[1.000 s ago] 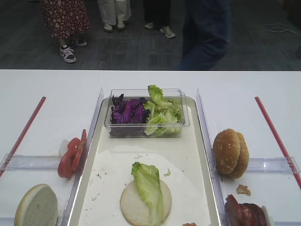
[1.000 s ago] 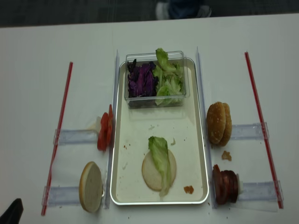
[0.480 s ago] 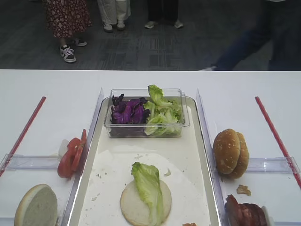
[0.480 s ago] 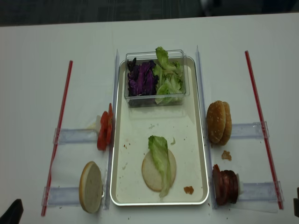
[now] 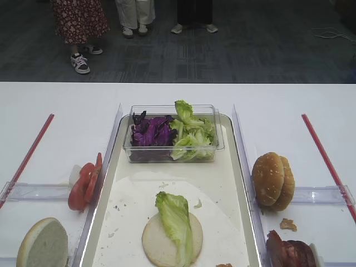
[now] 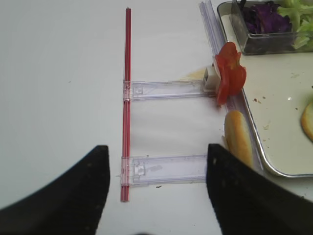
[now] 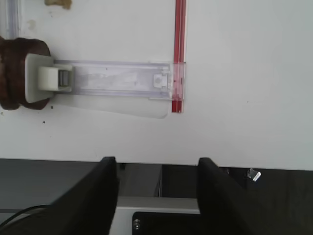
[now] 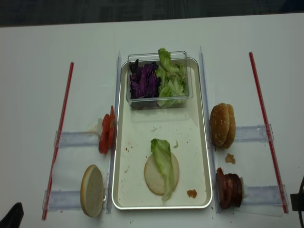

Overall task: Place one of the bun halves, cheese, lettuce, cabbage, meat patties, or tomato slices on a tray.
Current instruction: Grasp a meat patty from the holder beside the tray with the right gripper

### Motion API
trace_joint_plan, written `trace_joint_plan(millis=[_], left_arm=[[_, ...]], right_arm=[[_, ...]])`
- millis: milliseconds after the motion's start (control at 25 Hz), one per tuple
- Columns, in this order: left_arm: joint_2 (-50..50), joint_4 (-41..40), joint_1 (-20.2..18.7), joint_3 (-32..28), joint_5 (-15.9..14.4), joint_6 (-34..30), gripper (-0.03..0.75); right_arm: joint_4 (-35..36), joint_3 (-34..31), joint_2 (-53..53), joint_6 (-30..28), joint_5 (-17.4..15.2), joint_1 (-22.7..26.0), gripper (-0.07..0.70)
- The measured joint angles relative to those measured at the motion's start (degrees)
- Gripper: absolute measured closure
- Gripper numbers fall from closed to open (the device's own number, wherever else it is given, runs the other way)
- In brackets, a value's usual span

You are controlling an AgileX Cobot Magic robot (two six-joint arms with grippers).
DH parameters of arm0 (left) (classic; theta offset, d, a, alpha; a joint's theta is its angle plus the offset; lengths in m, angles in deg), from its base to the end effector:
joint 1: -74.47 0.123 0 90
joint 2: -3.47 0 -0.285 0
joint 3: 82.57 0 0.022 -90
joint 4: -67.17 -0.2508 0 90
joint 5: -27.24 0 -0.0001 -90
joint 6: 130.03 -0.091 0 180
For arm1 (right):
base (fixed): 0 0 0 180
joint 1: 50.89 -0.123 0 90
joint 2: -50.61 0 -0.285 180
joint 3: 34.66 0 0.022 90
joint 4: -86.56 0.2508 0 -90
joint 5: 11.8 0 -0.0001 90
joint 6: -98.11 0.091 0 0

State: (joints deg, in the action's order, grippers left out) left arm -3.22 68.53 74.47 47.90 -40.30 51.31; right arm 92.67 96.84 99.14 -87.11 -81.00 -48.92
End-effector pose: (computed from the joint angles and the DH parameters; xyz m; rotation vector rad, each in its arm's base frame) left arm -0.0112 -0.0020 0.2633 -0.0224 2.1599 -0.0424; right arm 0.0848 0.0061 0.2398 -0.0446 2.8923 0.1287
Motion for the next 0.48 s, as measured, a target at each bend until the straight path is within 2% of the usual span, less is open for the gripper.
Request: trace_joint_plan(millis=[120, 480], left_arm=[[0.00, 0.00, 0.00, 0.00, 0.00, 0.00, 0.303], [0.00, 0.00, 0.00, 0.00, 0.00, 0.00, 0.303]], right_arm=[[0.00, 0.34, 3.21, -0.70, 0.25, 0.00, 0.238], [-0.11, 7.68, 12.81, -1.74, 0.14, 0.00, 0.238]])
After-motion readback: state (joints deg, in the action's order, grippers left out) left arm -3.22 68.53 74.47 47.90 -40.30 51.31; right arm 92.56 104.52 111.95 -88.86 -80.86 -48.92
